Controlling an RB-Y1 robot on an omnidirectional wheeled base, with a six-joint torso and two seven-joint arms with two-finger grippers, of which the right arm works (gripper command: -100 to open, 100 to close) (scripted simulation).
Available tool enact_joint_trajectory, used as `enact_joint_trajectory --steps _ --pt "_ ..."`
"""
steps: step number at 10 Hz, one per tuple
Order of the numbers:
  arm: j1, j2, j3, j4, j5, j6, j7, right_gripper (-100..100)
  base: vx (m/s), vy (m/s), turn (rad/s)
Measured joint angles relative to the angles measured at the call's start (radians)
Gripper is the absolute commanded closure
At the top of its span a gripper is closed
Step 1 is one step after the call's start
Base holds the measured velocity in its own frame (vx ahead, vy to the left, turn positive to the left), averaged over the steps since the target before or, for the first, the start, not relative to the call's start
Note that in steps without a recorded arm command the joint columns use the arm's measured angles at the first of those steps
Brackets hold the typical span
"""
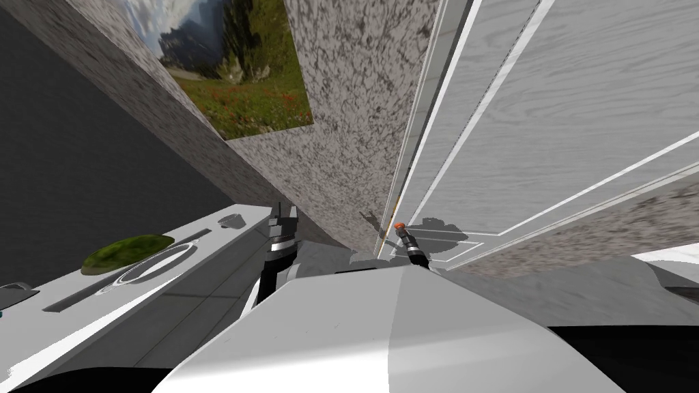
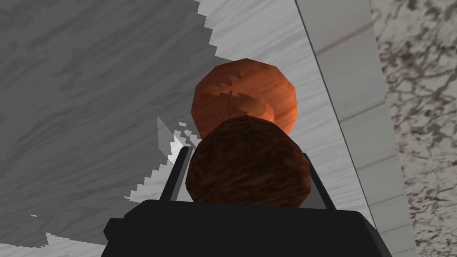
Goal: Pull the door open
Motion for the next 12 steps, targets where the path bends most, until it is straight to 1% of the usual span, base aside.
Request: enact_joint_trajectory --steps 3,4,6,10,12 --pt "-0.004 -0.004 0.007 0.006 -0.029 0.0 -0.075 100 -0.032 -0.013 0.04" --pt "-0.002 -0.004 0.009 0.0 -0.033 0.003 -0.093 100 -0.03 -0.008 0.059" --pt "0.001 -0.008 0.015 -0.001 -0.055 0.005 -0.146 100 -0.041 -0.018 0.068" --pt "-0.002 -0.013 0.024 0.008 -0.088 0.001 -0.239 100 -0.037 -0.014 0.061" --pt "-0.001 -0.014 0.03 0.001 -0.108 0.009 -0.289 100 -0.04 -0.017 0.051"
